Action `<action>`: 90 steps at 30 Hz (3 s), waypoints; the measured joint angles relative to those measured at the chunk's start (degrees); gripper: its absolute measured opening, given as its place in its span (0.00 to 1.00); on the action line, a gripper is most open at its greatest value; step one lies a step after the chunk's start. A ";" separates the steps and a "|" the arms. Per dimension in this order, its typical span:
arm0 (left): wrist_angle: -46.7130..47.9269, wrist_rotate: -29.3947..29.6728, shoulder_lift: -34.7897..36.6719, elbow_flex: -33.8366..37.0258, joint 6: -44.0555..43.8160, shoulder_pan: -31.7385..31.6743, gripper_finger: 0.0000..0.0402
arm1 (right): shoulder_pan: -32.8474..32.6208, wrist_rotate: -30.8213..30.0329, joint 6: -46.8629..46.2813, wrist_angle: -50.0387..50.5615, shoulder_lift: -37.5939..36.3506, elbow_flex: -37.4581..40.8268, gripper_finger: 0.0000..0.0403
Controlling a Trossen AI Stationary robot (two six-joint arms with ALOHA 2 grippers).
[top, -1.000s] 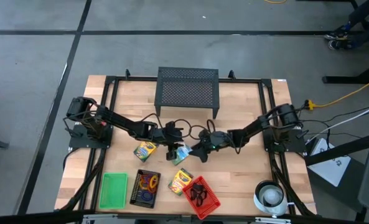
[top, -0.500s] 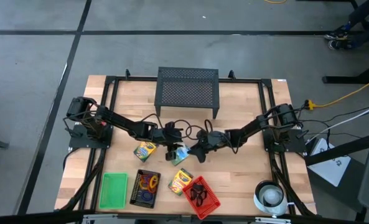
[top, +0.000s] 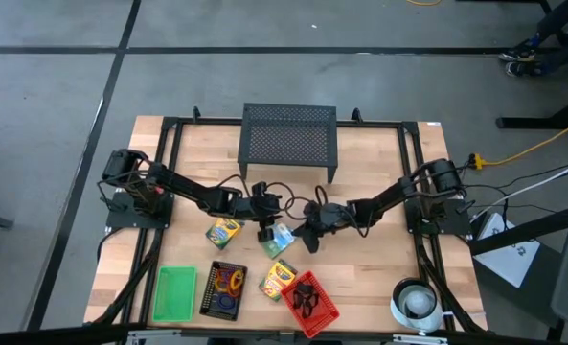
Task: Pick & Place Office Desk Supplies
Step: Put the green crayon box into the green bin
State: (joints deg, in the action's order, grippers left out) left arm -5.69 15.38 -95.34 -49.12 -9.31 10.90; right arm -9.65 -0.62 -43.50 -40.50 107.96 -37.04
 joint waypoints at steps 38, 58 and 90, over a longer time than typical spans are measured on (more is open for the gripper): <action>0.18 -1.94 12.87 0.00 11.03 -0.27 0.43 | 4.94 11.79 15.90 17.73 -19.91 -0.63 0.00; 15.72 -34.52 18.74 -2.80 -0.46 -8.70 0.55 | 3.78 24.15 28.18 33.53 -10.54 -16.93 0.00; 31.68 -33.12 17.33 -11.28 3.41 -7.67 0.55 | 3.96 27.18 37.60 53.99 -4.20 -37.40 0.00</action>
State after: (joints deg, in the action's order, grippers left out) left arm 25.99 -17.75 -78.01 -60.40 -5.90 3.22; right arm -5.69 26.56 -5.90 13.49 103.76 -74.44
